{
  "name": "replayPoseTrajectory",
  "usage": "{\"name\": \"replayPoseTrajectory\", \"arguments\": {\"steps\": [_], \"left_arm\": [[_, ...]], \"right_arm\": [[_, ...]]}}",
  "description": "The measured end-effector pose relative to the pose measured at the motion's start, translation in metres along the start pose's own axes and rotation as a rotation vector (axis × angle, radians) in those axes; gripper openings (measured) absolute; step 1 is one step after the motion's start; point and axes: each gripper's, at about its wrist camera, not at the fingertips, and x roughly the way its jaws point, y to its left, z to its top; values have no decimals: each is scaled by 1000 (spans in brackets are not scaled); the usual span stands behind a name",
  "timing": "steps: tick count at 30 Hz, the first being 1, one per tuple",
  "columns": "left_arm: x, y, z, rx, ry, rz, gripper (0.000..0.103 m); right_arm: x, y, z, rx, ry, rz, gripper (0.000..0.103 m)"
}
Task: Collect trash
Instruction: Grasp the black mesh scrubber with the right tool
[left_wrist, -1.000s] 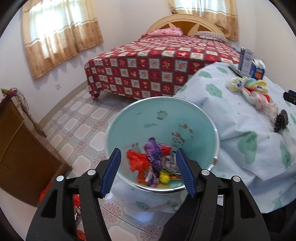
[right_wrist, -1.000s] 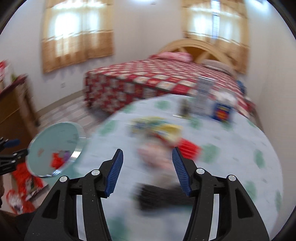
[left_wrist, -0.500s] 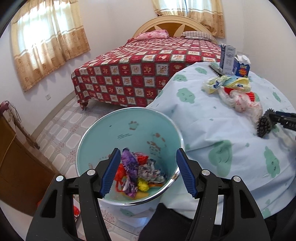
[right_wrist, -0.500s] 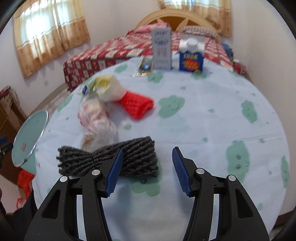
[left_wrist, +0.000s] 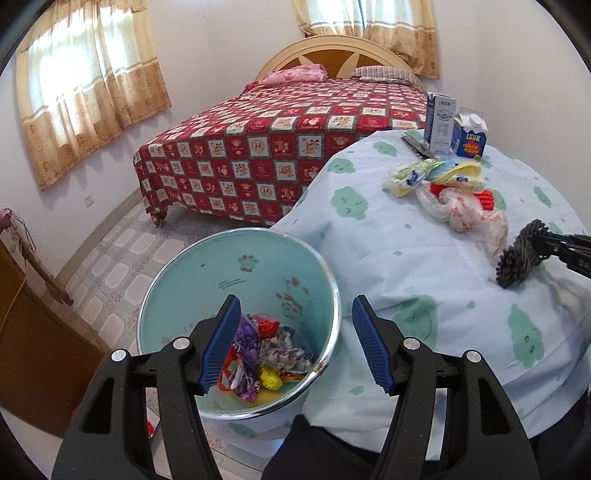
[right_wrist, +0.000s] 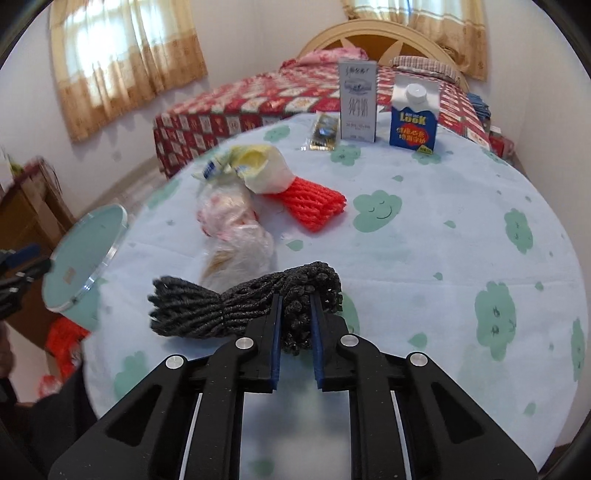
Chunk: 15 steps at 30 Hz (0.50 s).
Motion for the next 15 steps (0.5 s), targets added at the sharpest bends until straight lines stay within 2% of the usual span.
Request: {"name": "replayPoseTrajectory", "arguments": {"steps": [4,8,10,15], "left_arm": [[-1,-21,11,12,-14,-32,62],[1,-58,25,36,-26,-83,62],[1,-79,32,47,-31,-113,62],[10,-138,50,90,-37,-168,62]], "right_arm": [[-33,-25,-3,66,-81,-25,14],[-60,-65,-8,154,-155,-100,14],[-65,-88,-13,205,-167,-138,14],[-65,-117,-24,261,-173,-178,15]]}}
